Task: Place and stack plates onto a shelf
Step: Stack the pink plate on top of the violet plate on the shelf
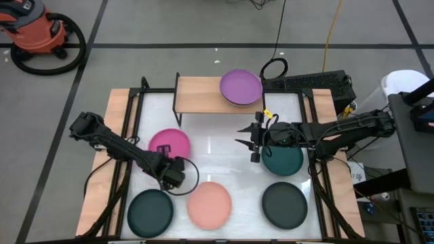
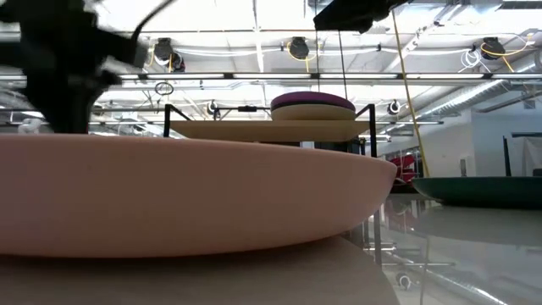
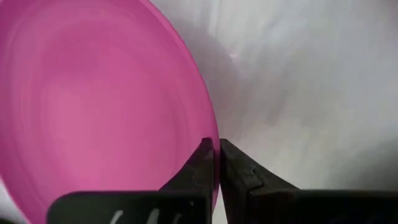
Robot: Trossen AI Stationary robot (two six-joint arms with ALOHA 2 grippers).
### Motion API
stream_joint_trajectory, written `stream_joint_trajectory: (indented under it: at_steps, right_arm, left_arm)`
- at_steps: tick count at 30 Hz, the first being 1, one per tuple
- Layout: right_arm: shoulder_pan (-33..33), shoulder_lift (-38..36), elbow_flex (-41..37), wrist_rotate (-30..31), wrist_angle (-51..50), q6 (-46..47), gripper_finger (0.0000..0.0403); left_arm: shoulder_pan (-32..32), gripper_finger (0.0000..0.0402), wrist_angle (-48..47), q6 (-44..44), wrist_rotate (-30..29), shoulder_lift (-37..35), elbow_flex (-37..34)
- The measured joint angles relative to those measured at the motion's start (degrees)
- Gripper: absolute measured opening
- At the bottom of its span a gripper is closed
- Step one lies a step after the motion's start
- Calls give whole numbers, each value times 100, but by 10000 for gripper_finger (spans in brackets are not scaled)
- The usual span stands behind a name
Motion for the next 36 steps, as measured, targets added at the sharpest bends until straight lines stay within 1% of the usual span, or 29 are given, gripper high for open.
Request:
stream_joint_trajectory:
  at_steps: [2,4,5,8,10,12,14,16,17,19,22,24,26,28,30,32,36]
  right_arm:
    - [0,0,0,0,-2,-1,139]
    - [0,-6,0,0,9,-26,139]
    - [0,-21,0,1,16,-48,139]
    - [0,-39,0,5,146,-68,139]
    - [0,-86,0,40,211,-151,139]
    - [0,-148,0,185,342,-263,139]
    - [30,-276,0,316,330,-321,139]
    - [35,-429,0,425,376,-365,139]
    - [36,-521,0,447,402,-376,139]
    - [69,-722,0,442,398,-354,139]
    - [96,-971,0,439,428,-311,139]
    - [157,-1112,0,439,419,-313,139]
    - [204,-1261,0,435,422,-355,139]
    - [254,-1392,0,435,425,-477,139]
    - [267,-1502,0,435,426,-558,139]
    - [264,-1592,0,435,421,-556,139]
    - [264,-1652,2,435,356,-424,139]
  left_arm:
    - [-89,10,-77,506,-149,0,333]
    - [-187,10,-83,1141,-444,0,678]
    - [-233,10,-146,1498,-690,0,836]
    - [-242,10,-440,2788,-1693,-4,1189]
    - [-107,10,-358,3695,-2351,-2,1390]
    - [159,12,-244,4528,-2868,-3,1588]
    - [570,16,12,5291,-2984,-4,1819]
    - [1103,19,433,6072,-2822,-2,2076]
    - [1393,19,670,6471,-2612,-5,2185]
    - [1995,20,1248,7220,-2021,-6,2375]
    - [2863,22,2054,8084,-915,0,2615]
    - [3363,23,2569,8322,-237,-7,2699]
    - [3760,23,3029,8142,339,35,2706]
    - [4054,20,3426,8001,813,227,2715]
    - [4241,14,3507,8091,1011,481,2697]
    - [4311,11,3709,8215,1054,749,2721]
    - [4334,16,3764,8199,1079,1126,2946]
